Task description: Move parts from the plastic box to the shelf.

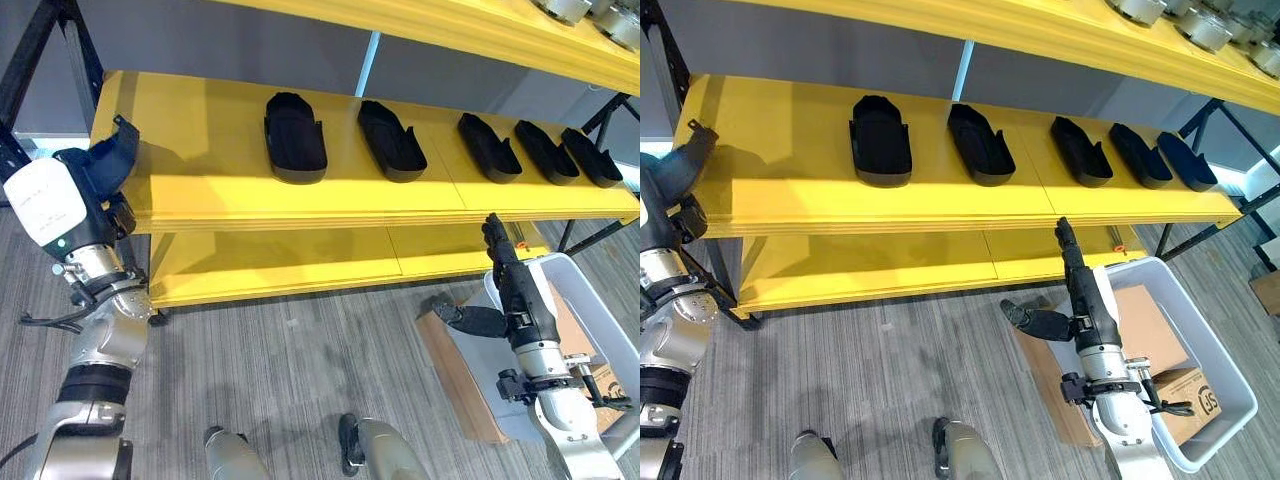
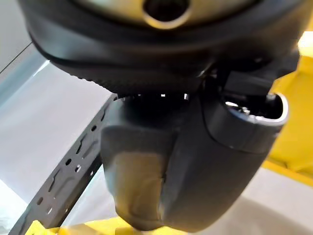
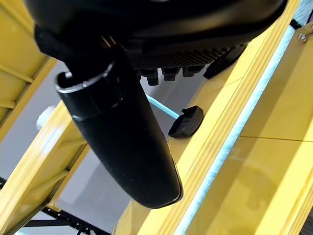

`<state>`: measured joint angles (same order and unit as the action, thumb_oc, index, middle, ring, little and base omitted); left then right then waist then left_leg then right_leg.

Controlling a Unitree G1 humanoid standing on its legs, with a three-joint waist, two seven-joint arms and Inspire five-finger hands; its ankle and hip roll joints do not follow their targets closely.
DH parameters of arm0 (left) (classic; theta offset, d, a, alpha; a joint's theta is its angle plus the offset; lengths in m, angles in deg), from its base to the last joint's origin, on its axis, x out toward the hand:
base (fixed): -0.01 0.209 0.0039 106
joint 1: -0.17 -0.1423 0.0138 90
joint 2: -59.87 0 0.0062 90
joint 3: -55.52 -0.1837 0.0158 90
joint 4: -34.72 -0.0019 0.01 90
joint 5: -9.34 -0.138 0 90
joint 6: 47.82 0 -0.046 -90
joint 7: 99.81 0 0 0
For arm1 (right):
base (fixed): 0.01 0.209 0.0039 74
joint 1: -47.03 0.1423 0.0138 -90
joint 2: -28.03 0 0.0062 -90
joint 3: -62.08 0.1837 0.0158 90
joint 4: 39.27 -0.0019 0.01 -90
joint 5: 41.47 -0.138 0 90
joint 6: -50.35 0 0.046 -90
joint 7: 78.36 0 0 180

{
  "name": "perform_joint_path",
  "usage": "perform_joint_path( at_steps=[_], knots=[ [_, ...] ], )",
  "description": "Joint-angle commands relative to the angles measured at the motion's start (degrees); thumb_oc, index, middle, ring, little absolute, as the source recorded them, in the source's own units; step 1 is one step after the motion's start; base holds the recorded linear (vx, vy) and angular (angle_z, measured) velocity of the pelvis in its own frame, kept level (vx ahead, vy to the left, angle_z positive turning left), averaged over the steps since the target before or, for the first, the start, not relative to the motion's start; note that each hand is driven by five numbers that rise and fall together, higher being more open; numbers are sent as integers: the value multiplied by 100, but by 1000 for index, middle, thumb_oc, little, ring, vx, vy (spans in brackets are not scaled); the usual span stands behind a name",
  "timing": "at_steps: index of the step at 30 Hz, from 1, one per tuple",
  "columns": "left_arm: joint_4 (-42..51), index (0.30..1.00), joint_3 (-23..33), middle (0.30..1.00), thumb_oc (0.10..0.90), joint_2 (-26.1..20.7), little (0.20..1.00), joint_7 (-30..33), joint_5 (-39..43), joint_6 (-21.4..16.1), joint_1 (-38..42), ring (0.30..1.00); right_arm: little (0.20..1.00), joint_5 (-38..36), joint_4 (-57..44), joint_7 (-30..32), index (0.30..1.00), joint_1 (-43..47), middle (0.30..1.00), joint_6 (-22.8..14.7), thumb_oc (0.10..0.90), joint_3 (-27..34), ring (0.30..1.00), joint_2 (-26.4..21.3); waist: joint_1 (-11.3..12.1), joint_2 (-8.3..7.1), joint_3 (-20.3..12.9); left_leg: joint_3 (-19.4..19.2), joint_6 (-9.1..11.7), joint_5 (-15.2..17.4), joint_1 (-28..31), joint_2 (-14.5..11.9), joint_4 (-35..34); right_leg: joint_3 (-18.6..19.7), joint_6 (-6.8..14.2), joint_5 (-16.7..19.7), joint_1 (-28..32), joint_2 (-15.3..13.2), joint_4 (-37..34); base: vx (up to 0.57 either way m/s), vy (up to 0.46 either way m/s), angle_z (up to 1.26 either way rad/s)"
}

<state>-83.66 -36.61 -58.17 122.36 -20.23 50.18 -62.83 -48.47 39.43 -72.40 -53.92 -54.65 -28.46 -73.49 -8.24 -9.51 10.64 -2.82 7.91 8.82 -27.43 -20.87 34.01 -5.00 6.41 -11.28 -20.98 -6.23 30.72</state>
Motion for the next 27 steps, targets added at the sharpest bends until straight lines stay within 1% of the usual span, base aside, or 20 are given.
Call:
perform_joint_path(
  at_steps=[1, 2, 5, 8, 9, 11, 14, 22, 27],
  knots=[
    [120, 300, -530, 300, 400, -638, 300, 256, -488, -194, 1175, 300, 1000, -389, -732, 126, 1000, 382, 1000, -669, 900, 341, 1000, -474, -185, 179, -335, 39, -21, -92, 134, -246, -17, 104, 72, 29, 420, -241, -53, 15, -7, 4],
    [111, 300, -542, 300, 400, -639, 300, 259, -486, -196, 1188, 300, 1000, -389, -732, 126, 1000, 381, 1000, -669, 900, 345, 1000, -470, -182, 176, -336, 40, -21, -92, 130, -245, -16, 104, 72, 28, 417, -242, -52, 0, 0, 0],
    [-290, 300, -961, 300, 400, -773, 300, 146, -639, -187, 1477, 300, 1000, -450, -758, 101, 1000, 408, 1000, -726, 900, 320, 1000, -526, -240, 193, -359, 40, -16, -100, 66, -260, 20, 130, 73, 36, 342, -239, -24, 0, 0, 0],
    [-464, 300, -1268, 300, 400, -897, 300, 8, -811, -209, 1633, 300, 1000, -501, -784, 75, 1000, 418, 1000, -761, 900, 306, 1000, -564, -284, 228, -389, 18, -14, -86, 20, -288, 52, 169, 80, 41, 260, -220, -4, 3, 8, -5],
    [-549, 300, -1506, 300, 400, -996, 300, -87, -979, -232, 1756, 300, 1000, -526, -792, 61, 1000, 435, 1000, -794, 900, 301, 1000, -604, -322, 251, -401, 13, -16, -78, -2, -296, 63, 183, 88, 44, 215, -208, 7, 4, 10, -12],
    [-603, 300, -1592, 300, 400, -1040, 300, -116, -1028, -227, 1820, 300, 1000, -529, -796, 63, 1000, 441, 1000, -807, 900, 309, 1000, -601, -323, 251, -402, 12, -20, -75, -24, -297, 76, 190, 88, 44, 187, -207, 20, 0, 5, -8],
    [-714, 300, -1903, 300, 400, -1155, 300, -251, -1304, -248, 1931, 300, 1000, -573, -788, 44, 1000, 462, 1000, -826, 900, 318, 1000, -643, -355, 278, -403, 13, -32, -72, -61, -311, 100, 209, 95, 57, 137, -211, 32, 0, 7, -3],
    [-977, 300, -2866, 300, 400, -1490, 300, -636, -2062, -397, 2361, 300, 1000, -646, -723, 62, 1000, 627, 1000, -912, 900, 356, 1000, -702, -386, 352, -369, 4, -68, -46, -170, -297, 168, 230, 105, 62, 11, -224, 88, -4, 15, -5],
    [-1116, 300, -3239, 300, 400, -1707, 300, -821, -2255, -546, 2532, 300, 1000, -642, -698, 66, 1000, 675, 1000, -942, 900, 382, 1000, -694, -400, 401, -370, 19, -79, -48, -263, -280, 193, 229, 108, 78, -77, -233, 103, 0, 0, 0]
  ],
)
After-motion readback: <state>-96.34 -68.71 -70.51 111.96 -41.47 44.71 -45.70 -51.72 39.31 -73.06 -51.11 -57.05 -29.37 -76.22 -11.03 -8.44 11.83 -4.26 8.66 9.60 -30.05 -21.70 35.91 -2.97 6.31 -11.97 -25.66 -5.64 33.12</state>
